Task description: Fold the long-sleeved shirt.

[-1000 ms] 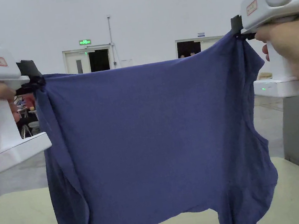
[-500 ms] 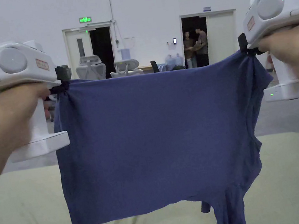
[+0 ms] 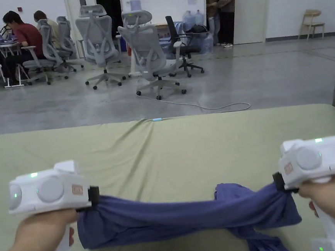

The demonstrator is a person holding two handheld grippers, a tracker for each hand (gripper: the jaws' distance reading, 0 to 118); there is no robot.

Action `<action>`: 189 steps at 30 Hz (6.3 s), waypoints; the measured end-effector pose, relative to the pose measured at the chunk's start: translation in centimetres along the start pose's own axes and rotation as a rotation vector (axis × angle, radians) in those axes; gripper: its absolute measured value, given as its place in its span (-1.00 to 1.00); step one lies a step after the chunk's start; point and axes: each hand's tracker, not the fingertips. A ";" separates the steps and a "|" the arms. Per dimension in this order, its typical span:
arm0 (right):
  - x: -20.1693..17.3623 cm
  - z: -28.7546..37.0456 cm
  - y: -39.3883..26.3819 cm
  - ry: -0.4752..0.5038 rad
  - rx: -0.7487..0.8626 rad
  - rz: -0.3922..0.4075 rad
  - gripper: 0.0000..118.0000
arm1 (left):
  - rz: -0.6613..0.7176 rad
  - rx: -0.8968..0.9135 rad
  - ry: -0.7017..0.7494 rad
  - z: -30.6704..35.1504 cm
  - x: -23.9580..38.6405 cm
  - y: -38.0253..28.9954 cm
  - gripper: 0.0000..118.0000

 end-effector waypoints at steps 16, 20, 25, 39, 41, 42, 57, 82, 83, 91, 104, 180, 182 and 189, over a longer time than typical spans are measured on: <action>-0.6 19.9 -24.6 0.110 -0.094 0.078 -0.94 | -0.052 -0.166 -0.065 20.2 7.0 -20.4 -0.93; -1.4 23.1 -30.4 0.120 -0.137 0.099 -0.94 | -0.056 -0.225 -0.074 23.3 8.6 -24.9 -0.93; -1.9 25.6 -35.4 0.123 -0.182 0.137 -0.94 | -0.093 -0.277 -0.084 26.1 10.0 -29.2 -0.93; -2.9 24.0 -40.5 0.114 -0.362 0.194 -0.94 | -0.112 -0.411 -0.097 27.0 11.3 -34.7 -0.93; -2.5 23.2 -40.7 0.119 -0.392 0.180 -0.94 | -0.084 -0.454 -0.090 26.2 11.1 -35.1 -0.93; -2.5 22.8 -40.8 0.120 -0.405 0.175 -0.94 | -0.062 -0.476 -0.087 25.7 11.0 -35.2 -0.93; 0.3 30.2 -38.7 0.224 0.016 -0.138 0.78 | -0.012 -0.075 -0.121 34.1 14.9 -33.2 0.35; 1.0 27.1 -40.3 0.158 -0.121 -0.261 -0.94 | -0.065 -0.308 0.036 2.7 5.7 -21.6 0.75; 1.4 26.9 -40.2 0.152 -0.132 -0.268 -0.94 | -0.071 -0.311 0.030 1.5 4.8 -22.6 0.73; 1.5 23.9 -40.0 0.069 -0.190 -0.309 1.00 | -0.312 -0.147 0.128 5.6 6.8 -20.5 -1.00; 0.6 20.1 -40.8 0.298 -0.306 -0.306 -0.79 | 0.039 -0.125 -0.040 13.3 5.6 -17.3 -1.00; 5.3 18.3 -27.2 0.054 0.160 -0.134 -0.83 | 0.296 -0.090 -0.121 18.4 -2.8 -20.4 -1.00; 5.0 20.5 -30.3 0.053 0.153 -0.135 -0.83 | 0.302 -0.108 -0.115 20.3 -2.5 -22.8 -1.00; 4.4 23.9 -38.7 0.065 0.035 -0.104 -0.83 | 0.295 -0.203 -0.158 24.6 -0.2 -29.8 -1.00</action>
